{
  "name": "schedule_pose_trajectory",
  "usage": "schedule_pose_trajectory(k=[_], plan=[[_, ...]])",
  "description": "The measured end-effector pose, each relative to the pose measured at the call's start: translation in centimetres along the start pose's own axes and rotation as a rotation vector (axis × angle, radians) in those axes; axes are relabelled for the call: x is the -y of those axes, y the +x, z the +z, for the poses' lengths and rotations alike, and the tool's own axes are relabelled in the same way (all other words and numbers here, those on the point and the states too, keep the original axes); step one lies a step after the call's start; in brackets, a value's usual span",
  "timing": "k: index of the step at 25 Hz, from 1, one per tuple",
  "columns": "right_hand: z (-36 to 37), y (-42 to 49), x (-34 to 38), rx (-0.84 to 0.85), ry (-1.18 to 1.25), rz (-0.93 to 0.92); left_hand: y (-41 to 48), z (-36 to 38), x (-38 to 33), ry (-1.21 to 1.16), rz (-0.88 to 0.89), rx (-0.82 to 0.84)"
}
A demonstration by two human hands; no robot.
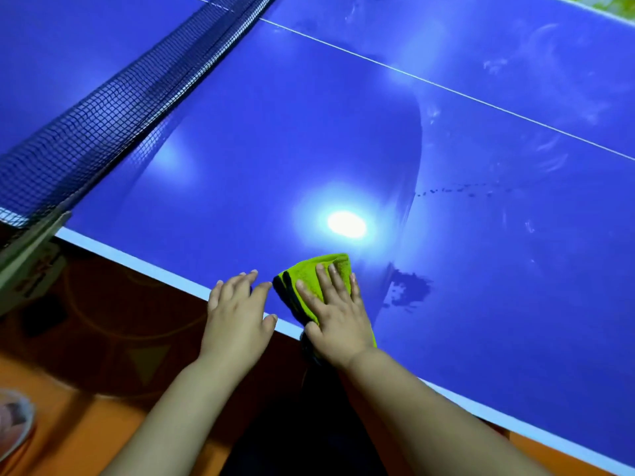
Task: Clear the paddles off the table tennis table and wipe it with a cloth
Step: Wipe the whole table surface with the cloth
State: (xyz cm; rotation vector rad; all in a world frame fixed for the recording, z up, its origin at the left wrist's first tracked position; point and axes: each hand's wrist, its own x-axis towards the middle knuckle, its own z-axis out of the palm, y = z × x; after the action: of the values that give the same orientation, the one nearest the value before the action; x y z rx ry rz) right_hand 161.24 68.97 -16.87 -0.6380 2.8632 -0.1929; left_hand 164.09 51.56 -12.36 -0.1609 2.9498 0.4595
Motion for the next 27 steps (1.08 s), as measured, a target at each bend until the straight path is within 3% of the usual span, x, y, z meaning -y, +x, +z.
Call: schedule_pose_trajectory(k=[6,11,17,27], plan=[[0.1,-5.1,-1.7,0.09,0.006,-0.135,-0.4,-0.4,-2.9,-0.002,0.106,0.032],[-1.2,-4.8,-6.5,0.028,0.017,0.172,2.7,-0.6,-6.0,0.022,0.168,0.059],[-3.0,2.7,-11.0,0.017,0.011,0.393,8.7,1.5,-11.1,0.033,0.214,0.121],[-7.5,22.8,-25.4,-0.035,-0.021,0.335,24.9,3.5,-18.6,0.039,0.133,0.021]])
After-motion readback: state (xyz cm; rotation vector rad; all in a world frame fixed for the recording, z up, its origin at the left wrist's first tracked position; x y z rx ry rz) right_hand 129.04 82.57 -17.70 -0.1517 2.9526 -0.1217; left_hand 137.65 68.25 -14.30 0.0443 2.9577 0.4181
